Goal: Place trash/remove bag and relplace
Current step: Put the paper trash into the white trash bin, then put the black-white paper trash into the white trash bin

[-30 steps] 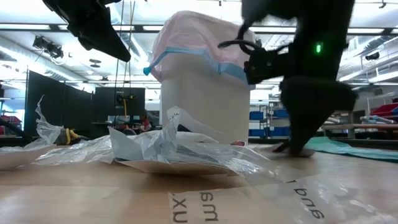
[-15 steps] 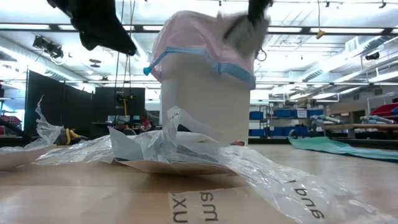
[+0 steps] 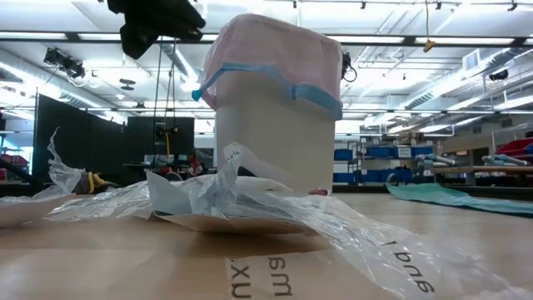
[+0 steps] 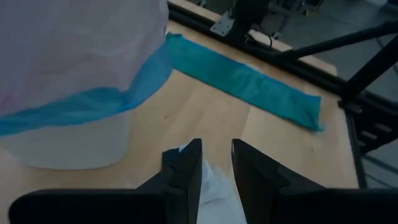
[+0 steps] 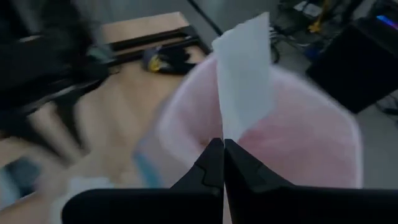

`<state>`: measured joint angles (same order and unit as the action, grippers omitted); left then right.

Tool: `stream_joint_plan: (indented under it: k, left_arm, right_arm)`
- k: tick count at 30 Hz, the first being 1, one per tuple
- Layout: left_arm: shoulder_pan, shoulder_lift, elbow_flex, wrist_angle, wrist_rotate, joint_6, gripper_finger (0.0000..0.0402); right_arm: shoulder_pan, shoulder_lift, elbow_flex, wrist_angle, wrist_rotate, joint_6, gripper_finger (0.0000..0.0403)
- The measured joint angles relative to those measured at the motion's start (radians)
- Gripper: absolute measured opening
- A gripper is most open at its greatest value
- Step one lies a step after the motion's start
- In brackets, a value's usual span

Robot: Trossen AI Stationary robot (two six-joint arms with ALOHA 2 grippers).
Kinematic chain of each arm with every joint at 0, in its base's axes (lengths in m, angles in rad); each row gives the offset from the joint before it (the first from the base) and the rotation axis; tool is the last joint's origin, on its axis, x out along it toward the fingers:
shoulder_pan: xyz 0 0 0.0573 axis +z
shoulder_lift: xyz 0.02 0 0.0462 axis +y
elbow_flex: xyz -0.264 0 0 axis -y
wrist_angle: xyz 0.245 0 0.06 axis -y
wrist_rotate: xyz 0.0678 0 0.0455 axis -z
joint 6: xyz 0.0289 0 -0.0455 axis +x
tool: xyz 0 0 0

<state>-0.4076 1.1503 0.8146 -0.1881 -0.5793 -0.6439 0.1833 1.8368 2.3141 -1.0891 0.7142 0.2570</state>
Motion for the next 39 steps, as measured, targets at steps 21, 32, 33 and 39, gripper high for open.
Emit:
stream_joint_plan:
  k: [21,32,33,39]
  left_arm:
    - [0.000,0.000,0.002,-0.044,-0.003,0.046,0.0096]
    - [0.000,0.000,0.002,-0.074,-0.011,0.046,0.0096]
    - [0.000,0.000,0.002,-0.081,-0.011,0.046,0.0096]
    - [0.000,0.000,0.002,-0.082,-0.013,0.061,0.0096]
  right_arm:
    - [-0.251,0.014,0.003,0.031,-0.815,-0.076,0.0198]
    - [0.123,0.026,-0.339,-0.052,-0.429,-0.033,0.0223]
    - [0.136,0.025,-0.394,-0.006,-0.408,-0.016,0.0221]
    - [0.169,0.026,-0.653,0.353,-0.426,0.016,0.0218]
